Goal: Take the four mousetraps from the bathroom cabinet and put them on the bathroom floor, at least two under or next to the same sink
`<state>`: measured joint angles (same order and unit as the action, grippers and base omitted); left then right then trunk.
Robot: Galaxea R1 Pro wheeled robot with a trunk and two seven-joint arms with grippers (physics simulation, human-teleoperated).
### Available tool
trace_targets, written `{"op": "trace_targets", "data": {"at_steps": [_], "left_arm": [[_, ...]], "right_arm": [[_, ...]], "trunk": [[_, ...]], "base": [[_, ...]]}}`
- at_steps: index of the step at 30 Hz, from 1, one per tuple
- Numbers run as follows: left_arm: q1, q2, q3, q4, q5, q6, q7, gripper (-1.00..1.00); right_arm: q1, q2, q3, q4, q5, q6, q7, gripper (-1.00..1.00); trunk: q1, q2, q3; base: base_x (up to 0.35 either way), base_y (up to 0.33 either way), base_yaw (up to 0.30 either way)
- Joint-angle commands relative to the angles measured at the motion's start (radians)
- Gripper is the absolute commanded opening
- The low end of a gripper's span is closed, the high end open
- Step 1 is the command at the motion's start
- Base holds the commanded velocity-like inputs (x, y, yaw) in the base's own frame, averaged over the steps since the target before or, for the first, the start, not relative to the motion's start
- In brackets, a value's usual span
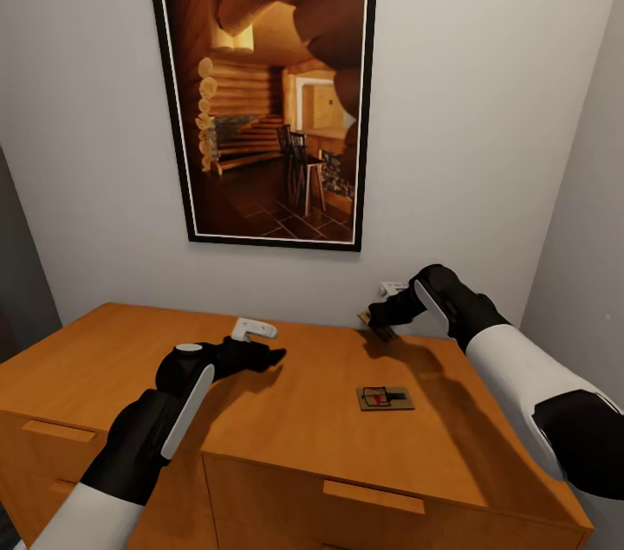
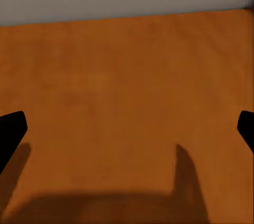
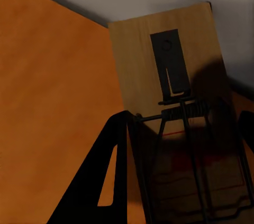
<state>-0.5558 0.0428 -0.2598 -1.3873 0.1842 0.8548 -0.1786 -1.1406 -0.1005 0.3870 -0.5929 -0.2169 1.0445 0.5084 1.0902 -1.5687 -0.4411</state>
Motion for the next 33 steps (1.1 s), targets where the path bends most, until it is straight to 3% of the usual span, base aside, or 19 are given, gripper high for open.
{"op": "trace_targets", "data": {"at_steps": [1,10,15,18,33], "left_arm": [[-0.001,0.001,-0.01,-0.001,0.004,0.005,-0.006,1.0],[-0.001,0.005,-0.115,-0.002,-0.002,0.008,-0.094,1.0],[-0.001,0.005,-0.122,-0.002,-0.004,0.005,-0.101,1.0],[-0.001,0.005,-0.119,-0.002,-0.005,0.005,-0.096,1.0],[-0.001,0.012,-0.111,-0.003,-0.005,0.005,-0.092,1.0]], "right_arm": [[-0.06,-0.002,0.002,-0.008,0.001,0.003,-0.006,-1.0],[-0.06,-0.011,0.006,-0.036,0.018,0.003,-0.004,-1.0],[-0.06,-0.019,0.002,-0.063,0.082,0.003,-0.004,-1.0],[-0.06,-0.02,0.001,-0.066,0.098,0.003,-0.004,-1.0],[-0.059,-0.012,0.0,-0.068,0.111,0.003,-0.005,-1.0]], "trunk": [[0.0,-0.001,-0.001],[0.0,-0.001,-0.001],[0.0,-0.001,-0.001],[0.0,-0.001,-0.001],[0.0,-0.001,-0.001]], "base": [[0.0,0.0,0.0],[0.0,0.0,0.0],[0.0,0.0,0.0],[0.0,0.0,0.0],[-0.116,0.0,0.0]]}}
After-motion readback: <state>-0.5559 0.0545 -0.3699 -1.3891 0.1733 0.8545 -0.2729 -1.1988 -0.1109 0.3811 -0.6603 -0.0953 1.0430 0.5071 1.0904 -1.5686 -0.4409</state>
